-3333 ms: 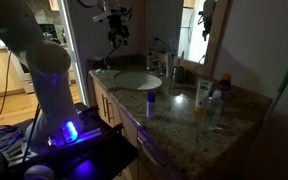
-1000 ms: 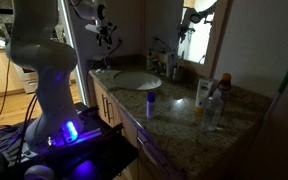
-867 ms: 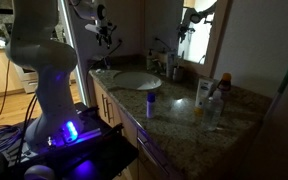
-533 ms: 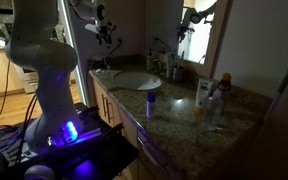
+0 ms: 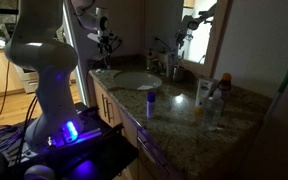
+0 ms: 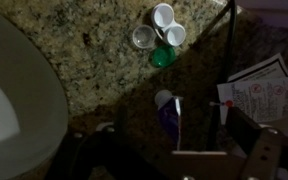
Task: Pick up the toothpaste tube and put it in the toothbrush holder
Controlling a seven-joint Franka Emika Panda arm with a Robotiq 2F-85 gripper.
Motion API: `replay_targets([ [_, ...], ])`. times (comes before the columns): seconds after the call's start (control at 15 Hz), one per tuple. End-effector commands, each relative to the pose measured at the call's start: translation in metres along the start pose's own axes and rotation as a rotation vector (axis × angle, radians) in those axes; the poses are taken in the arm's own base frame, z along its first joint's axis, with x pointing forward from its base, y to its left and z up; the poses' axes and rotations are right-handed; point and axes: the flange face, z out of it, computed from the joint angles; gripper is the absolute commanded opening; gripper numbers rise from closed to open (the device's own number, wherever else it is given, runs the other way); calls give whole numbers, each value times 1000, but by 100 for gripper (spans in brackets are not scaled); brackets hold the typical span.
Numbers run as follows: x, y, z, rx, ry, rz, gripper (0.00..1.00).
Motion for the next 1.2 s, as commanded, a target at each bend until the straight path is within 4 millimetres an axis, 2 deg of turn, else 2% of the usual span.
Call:
replay_targets([
  [0.0, -7, 5, -2, -23, 9, -11, 100],
  [0.27, -18, 28, 29, -78, 51, -7, 100],
  [0.4, -34, 42, 40, -82, 90, -10, 100],
  [0.47, -15, 29, 34, -75, 53, -8, 100],
  [0.67, -27, 40, 49, -78, 68, -10, 100],
  [0.93, -27, 38, 44, -76, 75, -12, 100],
  [1.13, -57, 54, 38, -84, 81, -93, 100],
])
